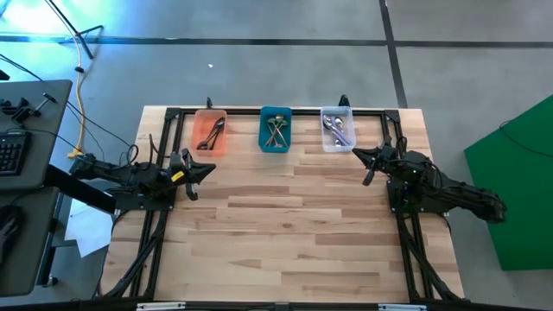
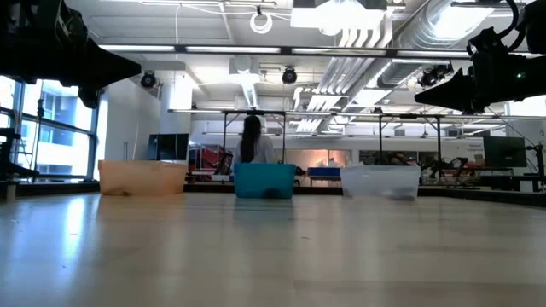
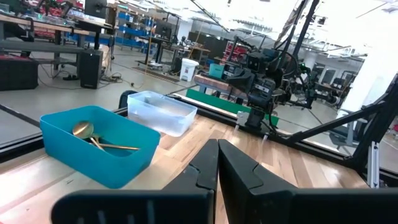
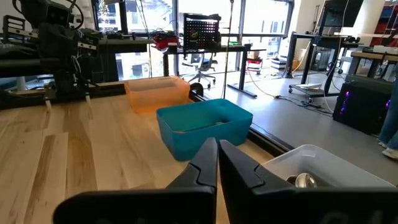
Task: Sort silverware by color (type)
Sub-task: Return to Home Position
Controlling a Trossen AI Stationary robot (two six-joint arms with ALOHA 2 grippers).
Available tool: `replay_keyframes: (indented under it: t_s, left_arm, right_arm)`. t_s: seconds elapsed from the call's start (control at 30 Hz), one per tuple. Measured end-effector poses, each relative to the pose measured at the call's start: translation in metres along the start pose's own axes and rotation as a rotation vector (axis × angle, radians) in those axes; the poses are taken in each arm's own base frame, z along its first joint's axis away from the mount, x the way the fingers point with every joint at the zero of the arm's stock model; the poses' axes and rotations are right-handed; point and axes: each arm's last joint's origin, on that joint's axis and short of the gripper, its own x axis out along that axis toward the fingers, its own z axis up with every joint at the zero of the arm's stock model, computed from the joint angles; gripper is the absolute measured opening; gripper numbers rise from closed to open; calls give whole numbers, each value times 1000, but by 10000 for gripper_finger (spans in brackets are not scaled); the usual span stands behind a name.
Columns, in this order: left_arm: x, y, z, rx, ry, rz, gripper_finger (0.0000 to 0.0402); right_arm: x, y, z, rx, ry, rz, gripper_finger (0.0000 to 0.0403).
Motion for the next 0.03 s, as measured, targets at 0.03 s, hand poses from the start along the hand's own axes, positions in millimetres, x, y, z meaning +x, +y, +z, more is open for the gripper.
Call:
replay_keyframes:
  t_s: [0.03]
  left_arm:
    - [0,0,0,0,0,0,3]
  right_arm:
    - [0,0,0,0,0,0,0]
